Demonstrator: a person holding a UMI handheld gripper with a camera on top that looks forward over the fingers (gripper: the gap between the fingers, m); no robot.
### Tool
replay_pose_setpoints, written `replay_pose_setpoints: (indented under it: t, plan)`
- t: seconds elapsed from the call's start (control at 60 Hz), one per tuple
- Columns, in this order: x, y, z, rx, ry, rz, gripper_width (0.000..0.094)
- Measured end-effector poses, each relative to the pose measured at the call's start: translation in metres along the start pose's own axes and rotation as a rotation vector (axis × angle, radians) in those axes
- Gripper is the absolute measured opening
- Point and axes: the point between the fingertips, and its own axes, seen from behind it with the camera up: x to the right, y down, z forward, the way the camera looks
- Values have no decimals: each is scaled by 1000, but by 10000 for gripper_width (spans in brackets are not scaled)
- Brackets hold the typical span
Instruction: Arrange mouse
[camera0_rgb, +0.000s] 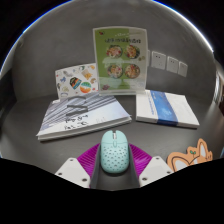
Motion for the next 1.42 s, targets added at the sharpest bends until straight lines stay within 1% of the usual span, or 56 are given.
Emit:
replay_pose_setpoints:
  t: [0.1, 0.167, 0.267, 0.333, 0.4, 0.45, 0.533, 0.567, 0.683, 0.717, 0.783, 0.8, 0.833, 0.95, 0.967, 1.0, 1.05, 1.083, 1.1, 1.117, 1.133, 1.15, 1.167, 1.217, 1.283, 1.317, 1.417]
  plan:
    - [-3, -4, -8, 8, -18, 26, 448]
    - [1, -30, -33, 116, -22, 14, 441]
    - [27, -85, -102, 280, -42, 15, 437]
    - [68, -102, -144, 336, -33, -11, 437]
    - [121, -100, -172, 366, 10, -33, 435]
    - [165, -85, -180, 346, 55, -24, 432]
    - [214, -33, -163, 257, 90, -25, 433]
    - [223, -13, -150, 216, 86, -14, 434]
    - [236, 41, -112, 57, 16, -8, 435]
    - [235, 56, -106, 36, 10, -8, 436]
    - [240, 68, -94, 9, 6, -21, 442]
    - [241, 71, -93, -1, 5, -28, 464]
    - [240, 66, -92, 26, 2, -24, 465]
    - [241, 68, -91, 29, 13, 3, 550]
    - [241, 69, -92, 25, 18, 15, 619]
    - [244, 71, -95, 15, 36, 48, 671]
    - [246, 77, -103, 0, 63, 90, 787]
    - [247, 75, -111, 21, 79, 108, 865]
    - [245, 75, -118, 35, 84, 114, 860]
    - [242, 73, -123, 47, 87, 121, 894]
    - [239, 73, -129, 54, 90, 131, 842]
    - [236, 74, -135, 57, 91, 141, 896]
    - [232, 75, -141, 57, 92, 149, 842]
    - [221, 80, -161, 60, 95, 170, 840]
    - [211, 85, -188, 113, 139, 218, 841]
    - [207, 89, -201, 122, 150, 258, 840]
    - [192, 105, -227, 133, 136, 344, 840]
